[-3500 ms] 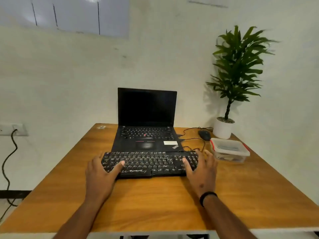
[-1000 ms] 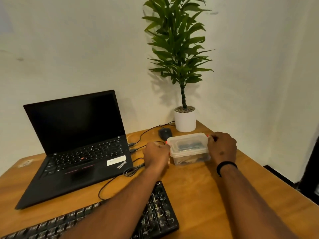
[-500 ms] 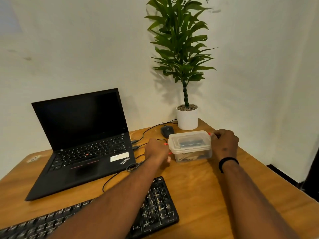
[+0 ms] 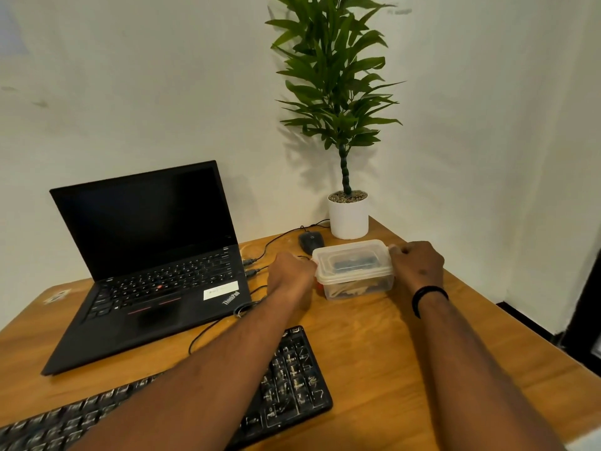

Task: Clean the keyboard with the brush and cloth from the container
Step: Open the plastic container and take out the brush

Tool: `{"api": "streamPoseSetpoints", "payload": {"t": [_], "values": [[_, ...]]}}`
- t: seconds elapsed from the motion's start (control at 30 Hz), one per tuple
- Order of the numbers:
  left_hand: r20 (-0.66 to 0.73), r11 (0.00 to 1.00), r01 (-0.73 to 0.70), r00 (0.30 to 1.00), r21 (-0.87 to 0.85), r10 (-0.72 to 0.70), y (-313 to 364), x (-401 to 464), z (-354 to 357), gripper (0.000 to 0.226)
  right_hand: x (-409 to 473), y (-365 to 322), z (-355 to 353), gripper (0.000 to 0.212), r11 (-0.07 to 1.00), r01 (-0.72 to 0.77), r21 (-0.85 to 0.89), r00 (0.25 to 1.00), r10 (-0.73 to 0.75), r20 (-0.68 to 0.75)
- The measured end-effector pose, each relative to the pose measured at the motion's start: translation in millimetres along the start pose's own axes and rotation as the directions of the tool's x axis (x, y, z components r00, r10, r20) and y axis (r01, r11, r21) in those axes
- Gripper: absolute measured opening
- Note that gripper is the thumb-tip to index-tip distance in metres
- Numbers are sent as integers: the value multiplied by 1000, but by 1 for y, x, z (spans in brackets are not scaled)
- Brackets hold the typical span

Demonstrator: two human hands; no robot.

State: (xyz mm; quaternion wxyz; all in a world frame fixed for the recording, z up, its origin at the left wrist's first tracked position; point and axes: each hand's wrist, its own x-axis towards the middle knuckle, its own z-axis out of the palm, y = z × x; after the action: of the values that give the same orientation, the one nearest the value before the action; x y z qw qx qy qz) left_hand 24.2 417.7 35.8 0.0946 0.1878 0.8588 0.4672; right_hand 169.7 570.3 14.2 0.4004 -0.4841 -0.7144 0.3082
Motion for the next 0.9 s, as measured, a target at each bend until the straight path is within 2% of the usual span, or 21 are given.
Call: {"api": "streamPoseSetpoints", "payload": {"t": [0.1, 0.2, 0.3, 0.4, 0.47, 0.57, 0.63, 0.7, 0.83, 0.9], "values": [[-4, 1000, -16, 1000, -27, 15, 2, -2, -2, 26, 0, 0, 4, 40, 998, 53, -41, 998, -54, -29], [-26, 994, -74, 997, -82, 72, 4, -10, -7, 18, -3, 1, 3, 30, 996, 93, 8, 992, -92, -90], [7, 969, -147, 989, -197, 151, 4, -28, -20, 16, -16, 0, -7, 27, 979, 126, 159, 983, -102, -153], [102, 938, -192, 968, -289, 229, 1, -50, -37, 12, -45, -6, -26, 22, 937, 135, 321, 983, -85, -164], [172, 925, -253, 935, -284, 309, -5, -63, -47, 12, -69, -6, -41, 31, 900, 119, 420, 988, -66, -139], [223, 885, -449, 857, -122, 465, -16, -75, -55, 18, -98, 4, -60, 48, 861, -20, 509, 999, 39, -26], [268, 834, -552, 801, -13, 535, -23, -83, -57, 16, -113, 11, -70, 55, 870, -103, 483, 995, 99, 33], [308, 787, -614, 762, 64, 569, -27, -92, -56, 14, -126, 17, -78, 45, 907, -96, 411, 995, 88, 37], [396, 665, -685, 722, 298, 567, -27, -112, -59, 15, -146, 22, -90, 13, 989, 2, 146, 1000, -3, 6], [437, 591, -712, 700, 378, 565, -26, -118, -59, 16, -152, 24, -91, 7, 998, 12, 55, 1000, -13, 11]]}}
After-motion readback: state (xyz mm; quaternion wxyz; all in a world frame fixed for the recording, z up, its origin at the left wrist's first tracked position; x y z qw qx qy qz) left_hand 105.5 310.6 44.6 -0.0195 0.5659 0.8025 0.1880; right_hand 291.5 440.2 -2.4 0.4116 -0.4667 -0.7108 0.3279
